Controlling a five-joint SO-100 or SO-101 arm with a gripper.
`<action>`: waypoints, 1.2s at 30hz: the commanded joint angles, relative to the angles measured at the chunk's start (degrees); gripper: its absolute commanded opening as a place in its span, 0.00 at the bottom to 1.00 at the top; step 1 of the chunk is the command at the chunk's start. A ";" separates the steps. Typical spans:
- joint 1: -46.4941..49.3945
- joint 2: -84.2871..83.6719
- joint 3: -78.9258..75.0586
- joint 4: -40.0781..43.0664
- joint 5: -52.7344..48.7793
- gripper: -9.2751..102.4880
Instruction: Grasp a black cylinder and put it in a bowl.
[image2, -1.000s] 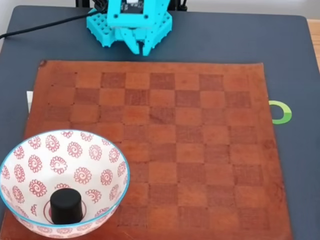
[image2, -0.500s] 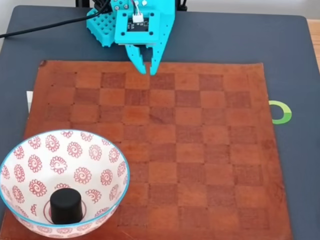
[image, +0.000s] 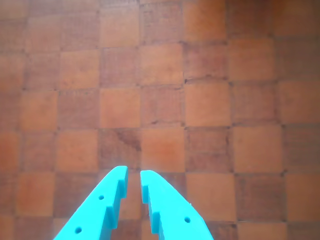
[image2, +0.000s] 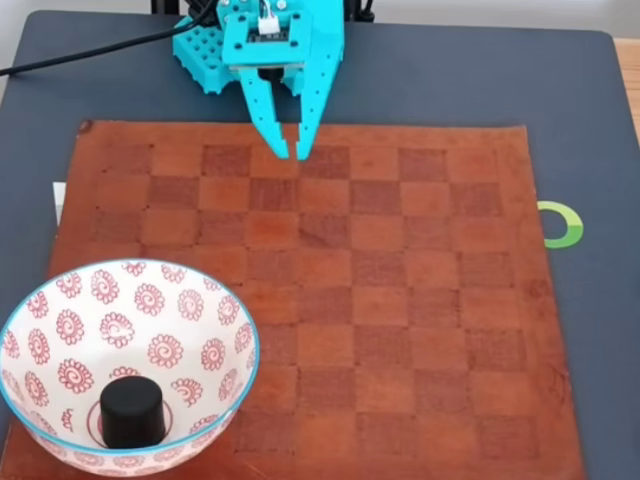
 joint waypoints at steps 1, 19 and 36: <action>0.00 2.46 0.88 -0.70 -0.26 0.09; 0.26 8.44 5.71 -0.62 -0.26 0.09; 0.35 8.35 5.71 -0.53 -0.26 0.09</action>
